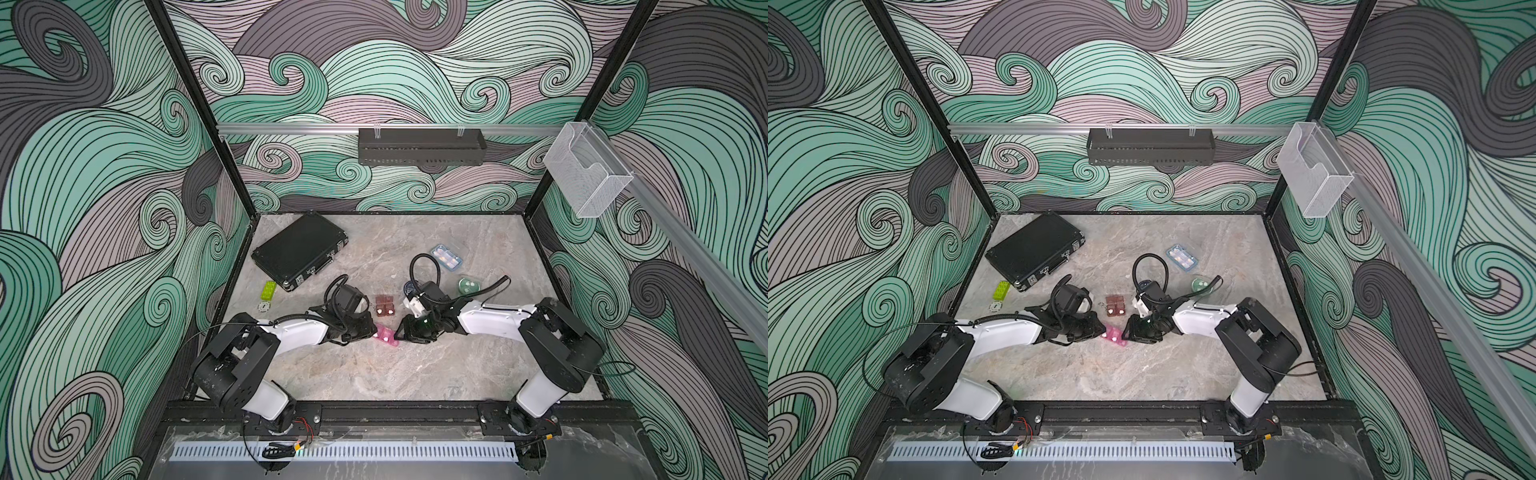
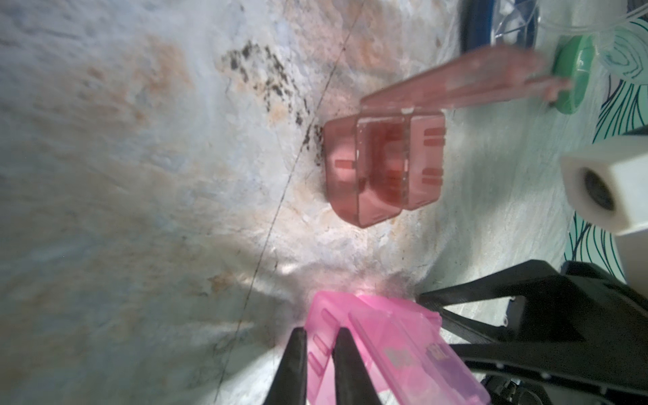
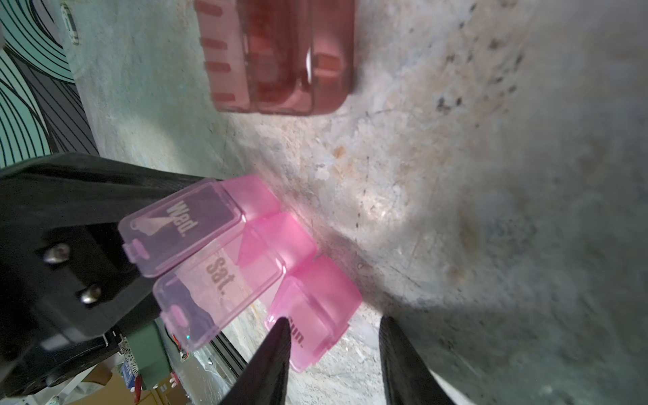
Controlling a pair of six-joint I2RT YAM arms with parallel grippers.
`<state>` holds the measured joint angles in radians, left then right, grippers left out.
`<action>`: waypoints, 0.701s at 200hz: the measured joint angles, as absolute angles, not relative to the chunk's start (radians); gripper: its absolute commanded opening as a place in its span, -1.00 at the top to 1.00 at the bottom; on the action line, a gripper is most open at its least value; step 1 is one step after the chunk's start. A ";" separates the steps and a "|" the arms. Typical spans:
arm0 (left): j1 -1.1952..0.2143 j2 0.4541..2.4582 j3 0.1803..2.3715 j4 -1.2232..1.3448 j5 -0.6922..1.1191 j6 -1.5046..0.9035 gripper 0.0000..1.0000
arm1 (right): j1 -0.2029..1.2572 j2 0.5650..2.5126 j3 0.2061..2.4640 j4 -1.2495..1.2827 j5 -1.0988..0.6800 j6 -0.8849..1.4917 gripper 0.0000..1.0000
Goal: Close pillboxes
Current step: Close the lid on the pillbox.
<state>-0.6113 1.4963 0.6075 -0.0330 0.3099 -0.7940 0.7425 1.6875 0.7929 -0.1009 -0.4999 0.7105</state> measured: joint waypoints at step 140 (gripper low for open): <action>-0.620 1.517 0.620 -0.036 0.302 -0.794 0.69 | 0.748 1.702 0.808 -0.101 -0.496 0.688 0.25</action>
